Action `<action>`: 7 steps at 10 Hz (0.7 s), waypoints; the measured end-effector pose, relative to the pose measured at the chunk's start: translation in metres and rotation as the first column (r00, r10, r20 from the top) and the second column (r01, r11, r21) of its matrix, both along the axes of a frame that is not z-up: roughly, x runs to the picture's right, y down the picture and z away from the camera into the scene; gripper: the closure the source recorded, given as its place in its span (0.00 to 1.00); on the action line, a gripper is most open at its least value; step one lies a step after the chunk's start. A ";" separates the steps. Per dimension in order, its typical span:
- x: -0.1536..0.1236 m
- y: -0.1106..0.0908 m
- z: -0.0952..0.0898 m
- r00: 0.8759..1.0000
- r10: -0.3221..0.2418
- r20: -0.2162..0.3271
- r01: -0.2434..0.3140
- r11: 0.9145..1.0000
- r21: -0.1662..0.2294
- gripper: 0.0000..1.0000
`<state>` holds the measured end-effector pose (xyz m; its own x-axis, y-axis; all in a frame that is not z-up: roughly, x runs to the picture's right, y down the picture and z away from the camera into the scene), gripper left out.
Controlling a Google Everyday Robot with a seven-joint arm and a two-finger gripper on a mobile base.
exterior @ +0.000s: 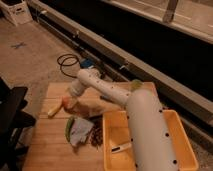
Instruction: Place apple in paper cup
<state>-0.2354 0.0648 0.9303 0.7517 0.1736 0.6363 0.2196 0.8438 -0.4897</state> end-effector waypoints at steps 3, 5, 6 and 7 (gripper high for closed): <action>0.005 0.009 -0.005 1.000 -0.006 0.012 0.007 1.000 -0.014 0.76; 0.021 0.001 -0.017 1.000 0.017 0.001 -0.017 1.000 0.004 0.95; 0.032 -0.008 -0.028 1.000 0.026 -0.009 -0.026 0.999 0.018 1.00; 0.043 -0.021 -0.044 0.999 0.034 -0.017 -0.033 0.999 0.038 1.00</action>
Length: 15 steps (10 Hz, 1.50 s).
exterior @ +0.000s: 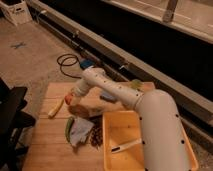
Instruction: Place apple in paper cup
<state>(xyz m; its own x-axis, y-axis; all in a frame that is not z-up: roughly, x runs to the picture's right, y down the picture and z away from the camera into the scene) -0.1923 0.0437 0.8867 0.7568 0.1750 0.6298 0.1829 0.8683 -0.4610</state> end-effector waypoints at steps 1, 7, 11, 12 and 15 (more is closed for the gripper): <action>0.014 -0.011 -0.011 1.000 0.007 -0.015 -0.007 1.000 0.011 1.00; 0.162 -0.054 -0.066 0.977 0.066 -0.202 -0.062 0.998 0.024 1.00; 0.230 -0.053 -0.088 0.945 0.150 -0.291 -0.153 0.988 0.011 1.00; 0.227 -0.053 -0.088 0.946 0.147 -0.288 -0.150 0.989 0.011 1.00; 0.226 -0.052 -0.083 0.939 0.135 -0.315 -0.139 0.990 0.009 1.00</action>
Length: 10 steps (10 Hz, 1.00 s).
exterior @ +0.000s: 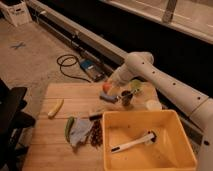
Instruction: Place apple in paper cup
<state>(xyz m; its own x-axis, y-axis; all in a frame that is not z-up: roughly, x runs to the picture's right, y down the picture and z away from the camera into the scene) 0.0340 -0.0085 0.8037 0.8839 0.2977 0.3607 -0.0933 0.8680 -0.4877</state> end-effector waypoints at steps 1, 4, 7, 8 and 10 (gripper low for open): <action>0.007 0.001 0.002 0.999 0.013 -0.040 -0.014 1.000 -0.007 1.00; 0.062 0.004 -0.005 0.981 0.086 -0.174 -0.087 0.996 -0.002 1.00; 0.132 0.016 -0.020 0.939 0.175 -0.296 -0.179 0.984 0.012 1.00; 0.155 0.022 -0.026 0.919 0.209 -0.335 -0.215 0.976 0.020 1.00; 0.207 0.043 -0.044 0.856 0.297 -0.423 -0.311 0.950 0.037 1.00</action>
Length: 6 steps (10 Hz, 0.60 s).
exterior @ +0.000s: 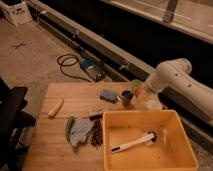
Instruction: Place apple in paper cup
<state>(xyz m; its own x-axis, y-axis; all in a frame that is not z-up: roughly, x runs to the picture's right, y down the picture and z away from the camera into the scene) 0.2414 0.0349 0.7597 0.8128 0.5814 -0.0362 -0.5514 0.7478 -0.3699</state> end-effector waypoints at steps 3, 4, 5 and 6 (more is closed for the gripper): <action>0.071 0.041 -0.024 0.976 0.172 -0.135 -0.175 0.985 -0.010 0.99; 0.085 0.051 -0.028 0.963 0.217 -0.162 -0.222 0.975 -0.009 0.95; 0.095 0.056 -0.030 0.954 0.242 -0.176 -0.247 0.969 -0.004 0.85; 0.101 0.057 -0.029 0.948 0.257 -0.189 -0.261 0.965 0.006 0.79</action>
<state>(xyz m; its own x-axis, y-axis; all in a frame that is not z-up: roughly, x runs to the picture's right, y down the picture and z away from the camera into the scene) 0.3427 0.0920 0.7308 0.6119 0.7687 -0.1863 -0.7857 0.5637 -0.2546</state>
